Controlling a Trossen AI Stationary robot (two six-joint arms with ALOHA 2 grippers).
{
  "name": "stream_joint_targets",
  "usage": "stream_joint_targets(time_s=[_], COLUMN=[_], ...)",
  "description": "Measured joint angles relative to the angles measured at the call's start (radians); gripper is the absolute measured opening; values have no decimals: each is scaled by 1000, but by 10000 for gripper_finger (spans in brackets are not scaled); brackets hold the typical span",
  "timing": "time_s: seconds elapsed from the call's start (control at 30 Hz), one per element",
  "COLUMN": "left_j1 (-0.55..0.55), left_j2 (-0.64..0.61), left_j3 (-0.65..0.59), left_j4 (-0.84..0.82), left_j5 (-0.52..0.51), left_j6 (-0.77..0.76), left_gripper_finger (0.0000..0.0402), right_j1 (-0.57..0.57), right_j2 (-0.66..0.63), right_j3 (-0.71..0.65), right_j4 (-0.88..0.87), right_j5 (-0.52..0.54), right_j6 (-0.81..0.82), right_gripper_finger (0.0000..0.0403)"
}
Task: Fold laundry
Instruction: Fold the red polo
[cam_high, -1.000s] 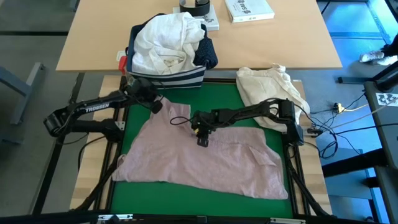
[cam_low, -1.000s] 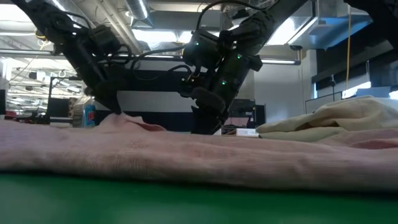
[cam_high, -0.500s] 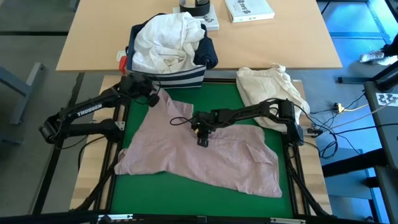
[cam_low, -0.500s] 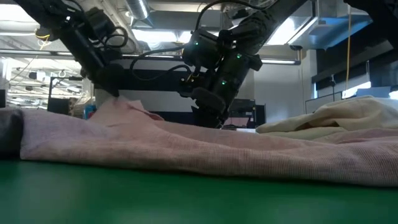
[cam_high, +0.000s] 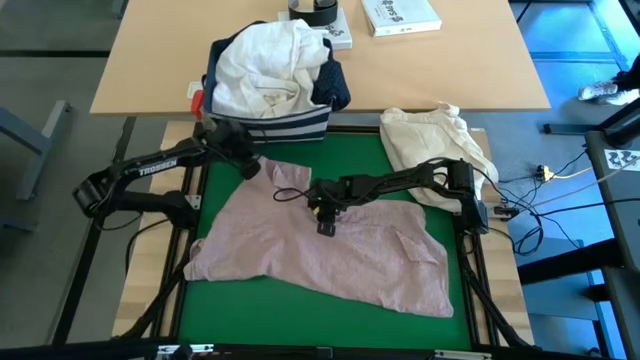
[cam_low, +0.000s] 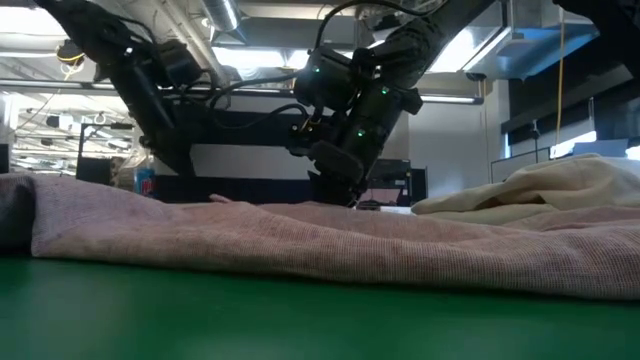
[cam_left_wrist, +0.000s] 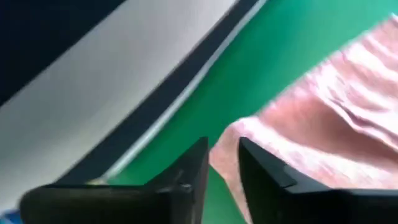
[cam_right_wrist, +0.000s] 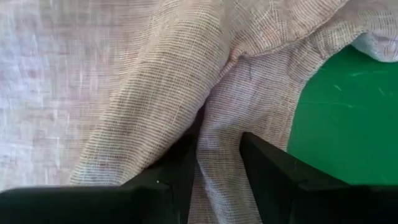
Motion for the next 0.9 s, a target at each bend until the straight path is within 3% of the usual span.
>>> stream_joint_targets(time_s=[0.17,0.27,0.33,0.63,0.9], left_j1=[-5,-38,-74,-237,-276], left_j2=[-77,-123,-141,-141,-141], left_j3=[127,103,53,-216,-303], left_j4=[-238,-258,-239,-40,6], left_j5=[187,390,437,393,285], left_j6=[-103,-161,-212,-456,-517], left_gripper_finger=[138,150,153,143,140], right_j1=[-1,-8,-18,-47,-46], right_j2=[-32,-65,-73,23,98], right_j3=[28,75,103,106,105], right_j4=[-58,-20,27,272,378], right_j5=[48,106,136,142,252], right_j6=[7,-18,-20,-22,-17], right_gripper_finger=[140,140,140,140,140])
